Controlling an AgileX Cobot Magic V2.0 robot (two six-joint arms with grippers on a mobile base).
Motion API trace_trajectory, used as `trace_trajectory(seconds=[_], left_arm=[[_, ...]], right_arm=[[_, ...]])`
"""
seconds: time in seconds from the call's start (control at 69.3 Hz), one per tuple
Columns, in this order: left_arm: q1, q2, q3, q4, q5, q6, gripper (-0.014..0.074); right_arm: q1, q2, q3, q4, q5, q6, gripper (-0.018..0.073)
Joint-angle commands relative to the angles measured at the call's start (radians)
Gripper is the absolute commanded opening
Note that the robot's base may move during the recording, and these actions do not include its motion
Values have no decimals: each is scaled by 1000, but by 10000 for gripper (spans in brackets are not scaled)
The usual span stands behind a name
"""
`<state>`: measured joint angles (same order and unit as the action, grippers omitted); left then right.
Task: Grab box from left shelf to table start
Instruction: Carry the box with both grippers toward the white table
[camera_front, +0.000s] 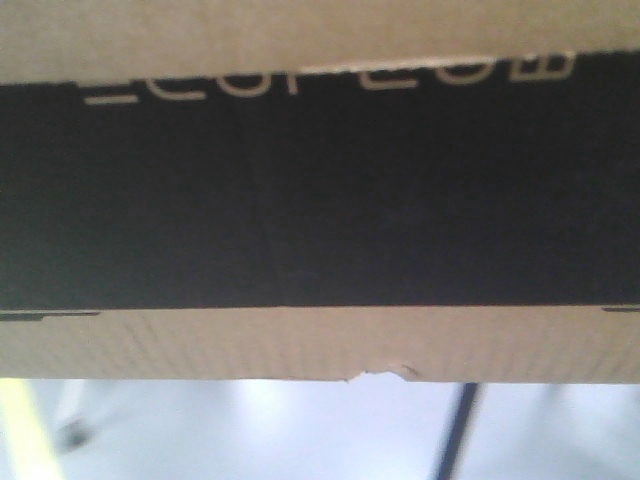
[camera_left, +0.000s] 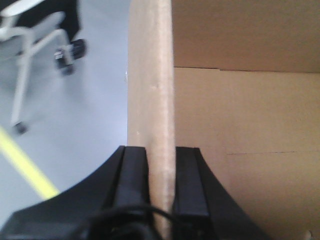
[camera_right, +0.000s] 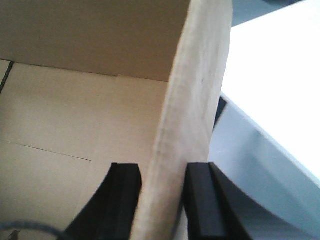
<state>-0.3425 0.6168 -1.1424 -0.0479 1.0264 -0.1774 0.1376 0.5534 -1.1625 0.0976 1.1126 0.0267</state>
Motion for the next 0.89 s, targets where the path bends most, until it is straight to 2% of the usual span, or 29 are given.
trace_trajectory(seconds=[0.0,0.88], left_arm=[[-13,1,-36,-118,-167,-13,-92],[-13,-1,-36,-117,-169,-13,-92]], right_arm=[[1,7,-32,37,-123,-17,55],[1,7,-32,37,-122,-17,55]])
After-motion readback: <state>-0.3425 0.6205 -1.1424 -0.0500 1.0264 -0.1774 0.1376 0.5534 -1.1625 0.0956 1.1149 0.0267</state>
